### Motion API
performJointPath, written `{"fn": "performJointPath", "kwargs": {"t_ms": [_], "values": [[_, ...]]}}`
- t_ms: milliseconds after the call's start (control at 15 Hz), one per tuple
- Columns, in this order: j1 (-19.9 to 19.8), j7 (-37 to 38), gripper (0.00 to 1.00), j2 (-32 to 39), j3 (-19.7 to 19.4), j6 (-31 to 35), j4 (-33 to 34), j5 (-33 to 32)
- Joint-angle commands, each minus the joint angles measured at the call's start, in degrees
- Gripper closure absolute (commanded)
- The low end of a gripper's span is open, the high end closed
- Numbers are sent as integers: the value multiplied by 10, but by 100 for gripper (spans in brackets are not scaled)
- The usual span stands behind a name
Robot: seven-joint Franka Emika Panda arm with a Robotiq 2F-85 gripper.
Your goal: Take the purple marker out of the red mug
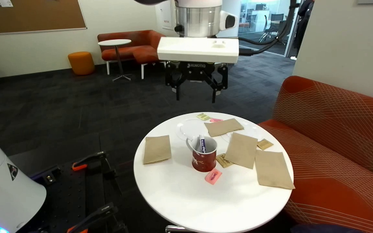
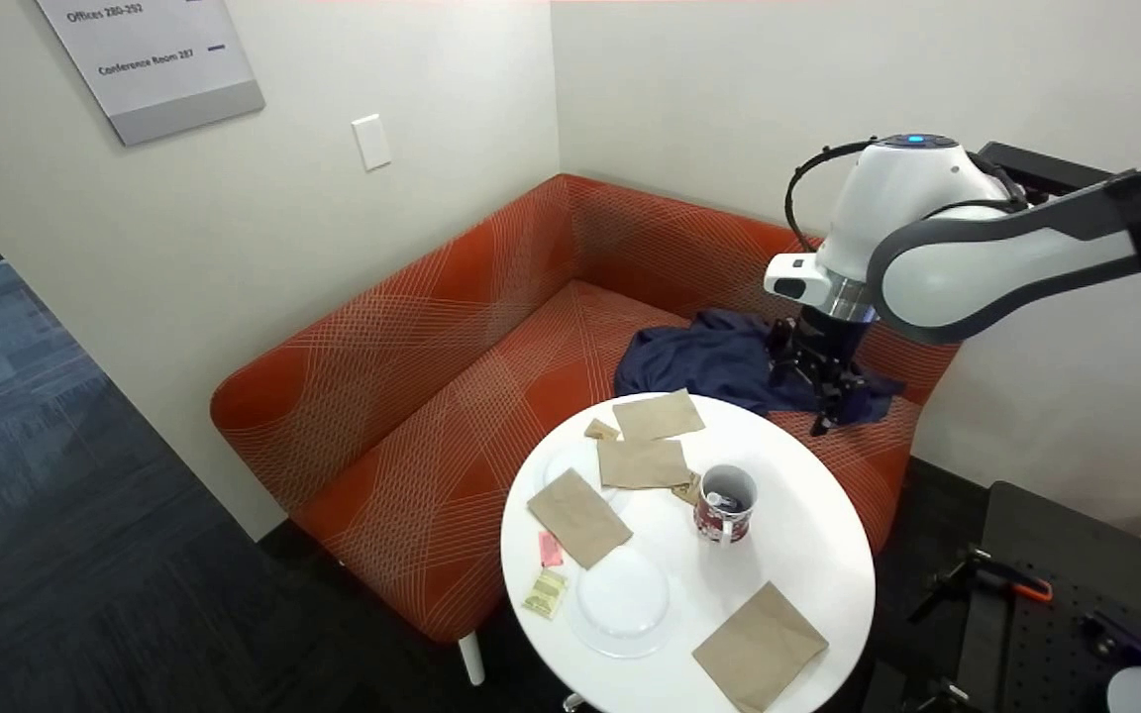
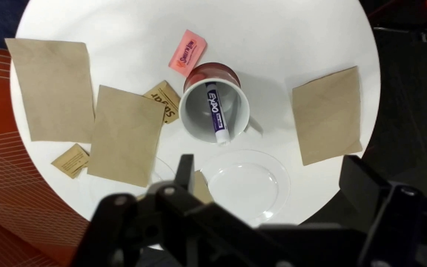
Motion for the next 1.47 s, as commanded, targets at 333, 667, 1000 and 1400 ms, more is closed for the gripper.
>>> {"fn": "performJointPath", "kwargs": {"t_ms": [333,667,1000,1400], "values": [[-7,-91,0,25,3,80,-51,22],[-5,-107,0,73,27,161,-56,60],[-20,-138,51,125,54,162,-26,101],[-39,-129,66,171,73,151,13,84]]}}
